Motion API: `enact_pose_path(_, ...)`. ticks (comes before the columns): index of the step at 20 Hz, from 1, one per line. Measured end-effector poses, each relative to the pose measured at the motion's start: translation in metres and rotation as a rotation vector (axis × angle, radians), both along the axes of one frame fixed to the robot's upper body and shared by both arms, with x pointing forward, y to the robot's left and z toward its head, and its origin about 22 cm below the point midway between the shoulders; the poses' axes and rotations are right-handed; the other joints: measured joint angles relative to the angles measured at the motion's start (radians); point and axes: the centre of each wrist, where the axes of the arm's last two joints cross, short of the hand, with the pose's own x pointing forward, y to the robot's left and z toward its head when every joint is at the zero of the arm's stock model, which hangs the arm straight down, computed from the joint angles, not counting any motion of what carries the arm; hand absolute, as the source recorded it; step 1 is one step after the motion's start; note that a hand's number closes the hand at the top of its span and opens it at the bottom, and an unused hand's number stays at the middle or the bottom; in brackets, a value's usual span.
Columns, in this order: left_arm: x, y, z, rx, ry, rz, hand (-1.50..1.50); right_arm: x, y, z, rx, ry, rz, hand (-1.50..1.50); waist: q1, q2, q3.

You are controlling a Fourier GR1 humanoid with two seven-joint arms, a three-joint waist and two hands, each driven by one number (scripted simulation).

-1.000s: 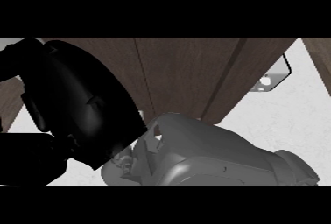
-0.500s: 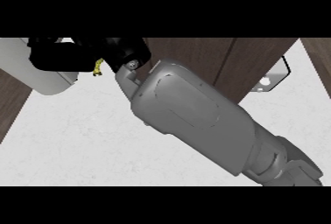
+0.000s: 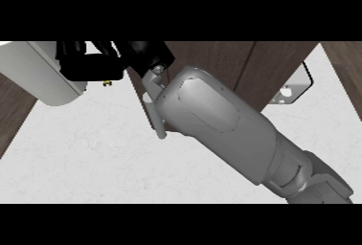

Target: Pick up the wine, place it into the cabinet and close the cabinet

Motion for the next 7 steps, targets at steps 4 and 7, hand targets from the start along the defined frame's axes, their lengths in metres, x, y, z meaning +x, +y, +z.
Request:
enact_pose_path(4,0.0016,-0.0001,0.0024,0.002,0.0,0.002,1.5,0.003,-0.0039,-0.0062,-0.009,-0.053,0.011,1.5,0.003,-0.005,-0.005)
enact_pose_path(7,0.0021,-0.0005,0.003,0.005,0.0,0.002,1.5,0.0047,-0.0069,-0.0097,-0.01,-0.085,0.021,1.5,0.004,-0.007,-0.009)
